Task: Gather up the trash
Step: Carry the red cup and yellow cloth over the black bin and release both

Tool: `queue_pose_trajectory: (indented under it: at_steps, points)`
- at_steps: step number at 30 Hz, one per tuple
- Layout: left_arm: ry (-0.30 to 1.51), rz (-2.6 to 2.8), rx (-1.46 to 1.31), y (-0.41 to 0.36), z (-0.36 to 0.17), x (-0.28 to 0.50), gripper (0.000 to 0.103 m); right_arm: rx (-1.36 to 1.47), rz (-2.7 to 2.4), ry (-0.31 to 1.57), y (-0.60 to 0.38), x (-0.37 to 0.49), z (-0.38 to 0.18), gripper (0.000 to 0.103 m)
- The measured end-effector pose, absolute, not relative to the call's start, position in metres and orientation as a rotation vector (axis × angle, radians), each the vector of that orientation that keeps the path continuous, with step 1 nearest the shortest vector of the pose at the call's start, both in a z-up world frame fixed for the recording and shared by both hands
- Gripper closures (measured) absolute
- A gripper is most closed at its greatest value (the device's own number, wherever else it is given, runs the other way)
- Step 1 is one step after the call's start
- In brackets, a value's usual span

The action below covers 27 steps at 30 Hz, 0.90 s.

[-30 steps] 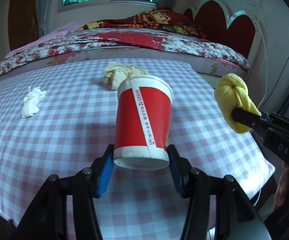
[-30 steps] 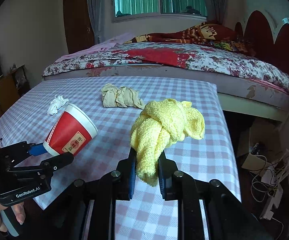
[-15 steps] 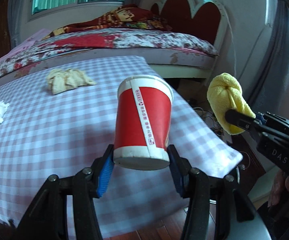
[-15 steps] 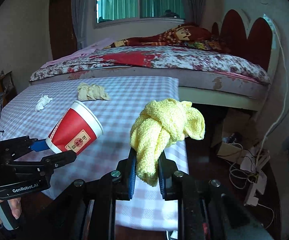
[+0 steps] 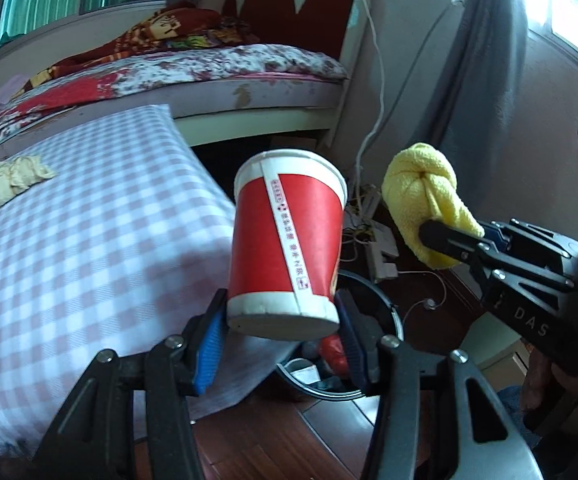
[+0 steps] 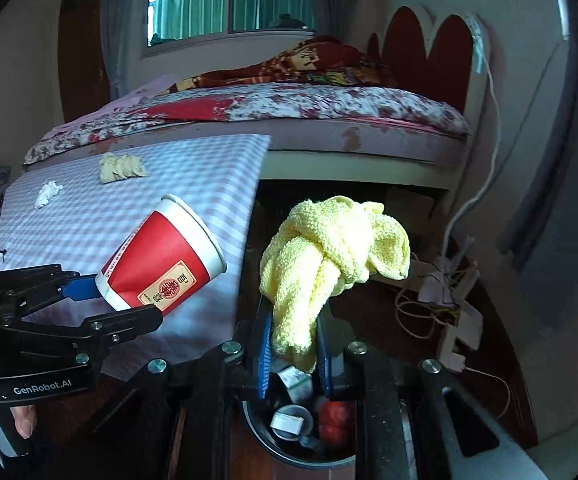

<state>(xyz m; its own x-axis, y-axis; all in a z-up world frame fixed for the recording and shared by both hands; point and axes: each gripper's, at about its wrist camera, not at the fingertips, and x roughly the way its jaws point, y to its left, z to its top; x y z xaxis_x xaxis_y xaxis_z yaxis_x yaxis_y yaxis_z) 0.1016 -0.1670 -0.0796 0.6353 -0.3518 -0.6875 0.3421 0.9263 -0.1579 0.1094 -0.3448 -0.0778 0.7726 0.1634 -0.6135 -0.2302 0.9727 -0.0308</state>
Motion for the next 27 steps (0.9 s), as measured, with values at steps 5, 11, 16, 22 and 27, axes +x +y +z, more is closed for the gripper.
queue_pose_trajectory:
  at_steps: [5,11,16,22,27]
  points:
    - [0.806,-0.438,-0.013,-0.2,-0.088,0.089,0.05,-0.105,0.191,0.705,-0.377,0.097,-0.097,0.083]
    - [0.865,-0.472,-0.018,-0.228,-0.109,0.077,0.05,-0.075,0.183,0.753,-0.402,0.087,-0.122,0.083]
    - [0.9,-0.466,-0.004,-0.242,-0.126,0.072,0.05,-0.066,0.189,0.802,-0.416,0.085,-0.146,0.083]
    - [0.962,-0.404,-0.027,-0.244,-0.157,0.087,0.05,-0.06,0.218,0.863,-0.419,0.098,-0.173,0.083]
    - [0.973,-0.386,0.005,-0.247,-0.172,0.092,0.05,-0.082,0.266,0.911,-0.409,0.113,-0.196,0.083]
